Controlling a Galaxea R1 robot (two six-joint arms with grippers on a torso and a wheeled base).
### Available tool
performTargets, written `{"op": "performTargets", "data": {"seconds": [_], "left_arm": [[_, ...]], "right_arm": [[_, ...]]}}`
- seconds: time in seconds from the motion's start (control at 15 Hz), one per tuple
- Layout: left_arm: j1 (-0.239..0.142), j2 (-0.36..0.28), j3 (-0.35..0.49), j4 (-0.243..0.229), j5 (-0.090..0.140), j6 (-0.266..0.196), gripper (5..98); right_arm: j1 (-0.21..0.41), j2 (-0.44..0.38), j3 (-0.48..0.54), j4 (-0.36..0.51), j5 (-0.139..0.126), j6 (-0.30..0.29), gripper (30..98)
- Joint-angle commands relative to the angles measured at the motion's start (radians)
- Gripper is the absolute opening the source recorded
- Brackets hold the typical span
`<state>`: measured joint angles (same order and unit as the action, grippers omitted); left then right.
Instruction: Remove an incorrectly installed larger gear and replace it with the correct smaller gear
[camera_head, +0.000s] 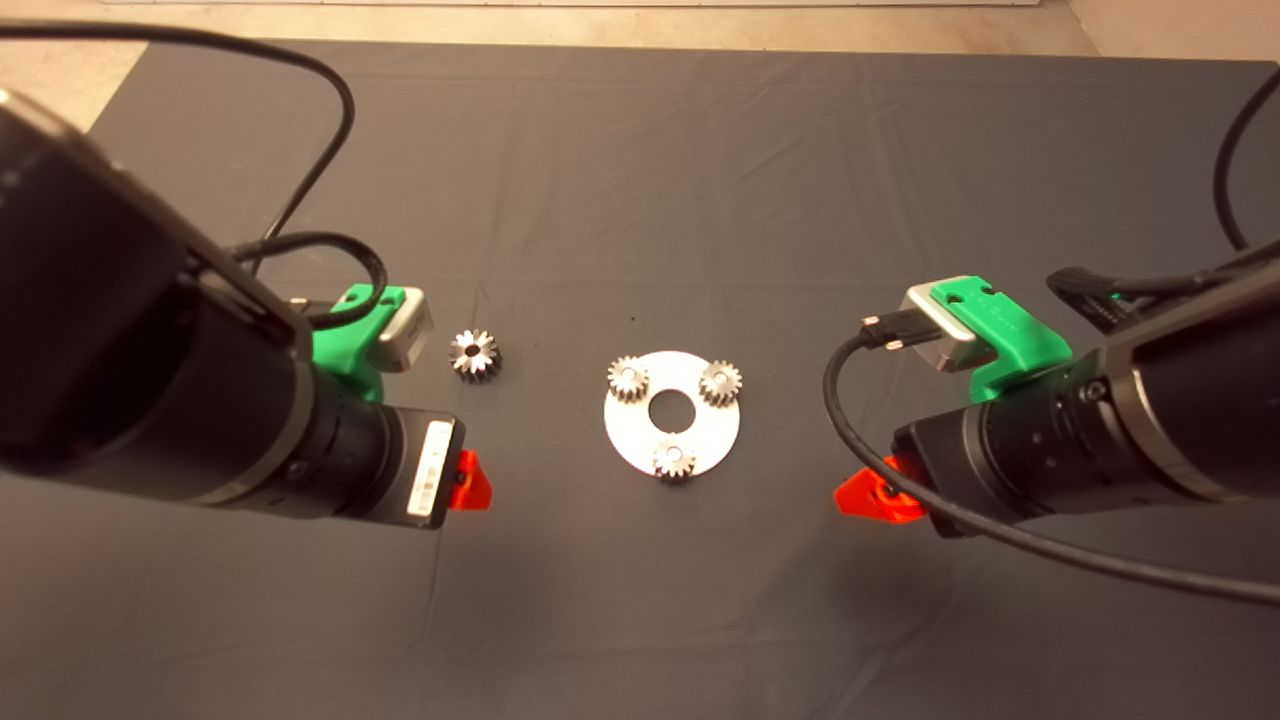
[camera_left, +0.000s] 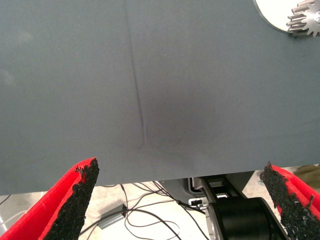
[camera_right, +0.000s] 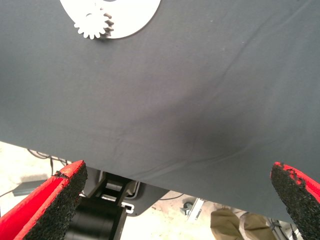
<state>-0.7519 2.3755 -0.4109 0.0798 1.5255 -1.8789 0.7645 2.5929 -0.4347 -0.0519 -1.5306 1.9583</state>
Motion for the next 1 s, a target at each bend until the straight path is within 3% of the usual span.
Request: {"op": "performTargets", "data": {"seconds": [0.0, 0.27, 0.4, 0.47, 0.53, 0.6, 0.8, 0.93], "left_arm": [[-0.021, -0.04, 0.025, -0.018, 0.065, -0.019, 83.1], [-0.021, -0.046, 0.041, -0.02, 0.056, -0.031, 83.1], [-0.021, -0.04, 0.034, -0.018, -0.027, -0.019, 83.1], [-0.021, -0.04, 0.035, -0.021, -0.041, -0.02, 83.1], [-0.021, -0.037, 0.035, -0.025, -0.039, -0.023, 83.1], [-0.021, -0.036, 0.031, -0.031, -0.041, -0.025, 83.1], [-0.02, -0.032, 0.015, -0.082, -0.039, -0.023, 83.1], [-0.006, -0.002, 0.005, -0.095, -0.02, -0.025, 83.1]], "right_arm": [[0.021, -0.009, 0.007, 0.031, 0.216, 0.005, 97.1], [0.023, -0.014, 0.007, 0.034, 0.217, 0.008, 97.1], [0.02, -0.03, 0.009, 0.038, 0.17, 0.005, 97.1], [0.016, -0.03, 0.012, 0.038, 0.126, 0.002, 97.1], [0.015, -0.024, 0.013, 0.04, 0.085, 0.002, 97.1], [0.015, -0.027, 0.013, 0.041, 0.061, 0.001, 97.1], [0.001, -0.025, 0.013, 0.086, 0.049, 0.006, 97.1], [-0.019, -0.023, 0.014, 0.086, 0.049, 0.004, 97.1]]}}
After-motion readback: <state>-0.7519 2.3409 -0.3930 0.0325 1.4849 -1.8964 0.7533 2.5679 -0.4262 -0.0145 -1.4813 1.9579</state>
